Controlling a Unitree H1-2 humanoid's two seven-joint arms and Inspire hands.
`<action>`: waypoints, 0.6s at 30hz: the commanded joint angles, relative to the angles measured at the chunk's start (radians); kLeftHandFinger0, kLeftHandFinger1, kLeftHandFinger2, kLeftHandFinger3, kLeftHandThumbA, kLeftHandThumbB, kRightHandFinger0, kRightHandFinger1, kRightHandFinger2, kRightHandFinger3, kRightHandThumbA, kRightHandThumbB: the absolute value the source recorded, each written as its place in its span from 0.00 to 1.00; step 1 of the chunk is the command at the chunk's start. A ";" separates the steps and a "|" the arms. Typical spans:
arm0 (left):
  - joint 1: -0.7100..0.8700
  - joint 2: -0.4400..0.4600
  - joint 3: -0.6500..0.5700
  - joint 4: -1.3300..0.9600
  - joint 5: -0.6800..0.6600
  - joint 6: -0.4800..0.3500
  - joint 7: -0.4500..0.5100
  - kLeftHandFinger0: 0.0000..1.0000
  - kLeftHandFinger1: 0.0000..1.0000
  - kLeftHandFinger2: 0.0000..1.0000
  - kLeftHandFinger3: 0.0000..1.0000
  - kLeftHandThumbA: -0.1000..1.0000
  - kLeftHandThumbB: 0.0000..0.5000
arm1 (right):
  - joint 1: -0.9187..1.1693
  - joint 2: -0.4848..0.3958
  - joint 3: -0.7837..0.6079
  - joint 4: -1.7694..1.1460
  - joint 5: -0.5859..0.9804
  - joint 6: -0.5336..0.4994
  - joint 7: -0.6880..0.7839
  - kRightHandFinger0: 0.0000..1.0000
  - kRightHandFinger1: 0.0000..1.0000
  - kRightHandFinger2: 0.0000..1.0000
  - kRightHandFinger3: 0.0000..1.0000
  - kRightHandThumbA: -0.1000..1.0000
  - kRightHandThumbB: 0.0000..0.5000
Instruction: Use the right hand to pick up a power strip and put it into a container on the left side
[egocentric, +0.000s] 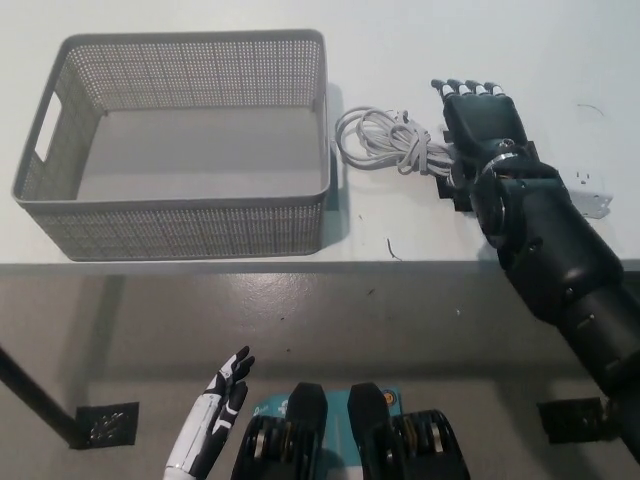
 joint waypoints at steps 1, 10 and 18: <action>-0.004 0.004 0.005 -0.020 0.003 -0.044 0.016 1.00 1.00 1.00 1.00 1.00 0.22 | -0.104 0.026 0.038 0.080 -0.029 0.009 -0.125 1.00 1.00 1.00 1.00 1.00 0.81; -0.010 0.006 0.007 -0.018 -0.011 -0.048 0.006 1.00 1.00 1.00 1.00 1.00 0.20 | -0.177 0.070 0.114 0.385 -0.002 -0.064 -0.333 1.00 1.00 1.00 1.00 0.85 0.80; -0.012 0.005 0.007 -0.023 -0.016 -0.038 0.002 1.00 1.00 1.00 1.00 1.00 0.23 | -0.134 0.076 0.106 0.485 0.014 -0.255 -0.819 0.00 0.00 0.15 0.46 0.00 0.52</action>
